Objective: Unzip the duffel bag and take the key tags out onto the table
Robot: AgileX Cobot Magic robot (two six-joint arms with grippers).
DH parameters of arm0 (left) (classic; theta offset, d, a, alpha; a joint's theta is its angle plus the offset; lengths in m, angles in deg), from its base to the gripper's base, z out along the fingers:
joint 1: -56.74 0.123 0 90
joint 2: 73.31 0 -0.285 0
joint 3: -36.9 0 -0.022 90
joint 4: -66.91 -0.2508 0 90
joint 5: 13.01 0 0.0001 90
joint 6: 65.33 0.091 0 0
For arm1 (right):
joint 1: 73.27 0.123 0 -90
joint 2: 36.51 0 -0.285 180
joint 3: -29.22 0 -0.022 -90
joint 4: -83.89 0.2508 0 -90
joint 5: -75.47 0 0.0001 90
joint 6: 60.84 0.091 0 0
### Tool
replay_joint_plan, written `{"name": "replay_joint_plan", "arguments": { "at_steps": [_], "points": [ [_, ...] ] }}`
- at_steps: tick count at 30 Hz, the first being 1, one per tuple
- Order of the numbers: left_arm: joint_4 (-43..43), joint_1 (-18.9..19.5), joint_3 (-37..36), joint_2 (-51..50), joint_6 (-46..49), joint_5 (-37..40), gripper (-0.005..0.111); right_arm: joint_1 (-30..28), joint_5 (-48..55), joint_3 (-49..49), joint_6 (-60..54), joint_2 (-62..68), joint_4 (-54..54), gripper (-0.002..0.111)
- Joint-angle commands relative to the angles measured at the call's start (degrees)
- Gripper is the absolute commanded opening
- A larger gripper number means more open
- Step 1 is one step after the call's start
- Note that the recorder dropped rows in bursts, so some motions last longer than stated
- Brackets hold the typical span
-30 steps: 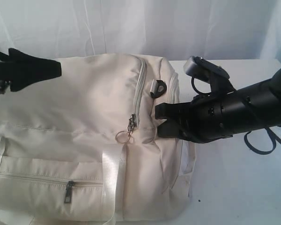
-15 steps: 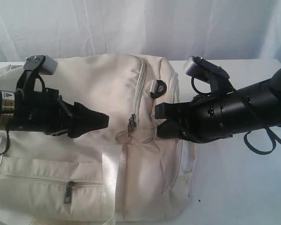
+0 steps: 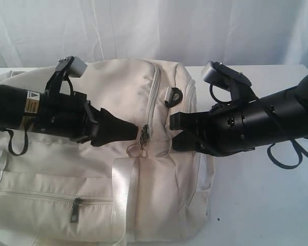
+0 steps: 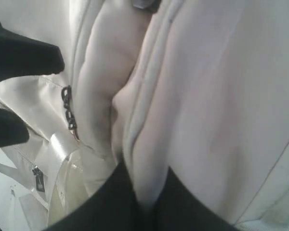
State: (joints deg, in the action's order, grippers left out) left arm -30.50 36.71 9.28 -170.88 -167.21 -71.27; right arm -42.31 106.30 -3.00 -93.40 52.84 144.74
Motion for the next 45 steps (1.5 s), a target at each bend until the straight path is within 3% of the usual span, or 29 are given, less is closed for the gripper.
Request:
{"name": "replay_joint_plan", "arguments": {
  "at_steps": [1, 7, 21, 31, 41, 45],
  "points": [
    [-0.30, -0.26, 0.34, -1.05, 0.32, -1.79, 0.072, 0.07, -0.78, 0.24, -0.80, -0.07, 0.99, 0.000],
    [0.22, -0.26, 1.99, -2.63, 1.68, -2.63, 0.062, 0.07, -0.78, 0.24, -0.80, -0.07, 0.99, 0.000],
    [0.05, -1.38, 6.21, -6.25, 1.31, -4.85, 0.062, 0.07, -0.78, 0.24, -0.80, -0.07, 0.99, 0.000],
    [-0.80, -5.47, 8.79, -8.36, 0.40, -5.26, 0.061, 0.07, -1.03, 0.24, -0.80, -0.07, 0.99, 0.000],
    [-1.40, -5.36, 9.05, -8.36, 0.32, -4.65, 0.017, 0.07, -1.15, 0.24, -0.24, -0.07, 0.99, 0.000],
    [-1.40, -5.36, 9.05, -8.25, 1.81, -4.99, 0.010, 0.07, -1.15, 0.24, -0.37, -0.07, 0.99, 0.000]
  ]
}}
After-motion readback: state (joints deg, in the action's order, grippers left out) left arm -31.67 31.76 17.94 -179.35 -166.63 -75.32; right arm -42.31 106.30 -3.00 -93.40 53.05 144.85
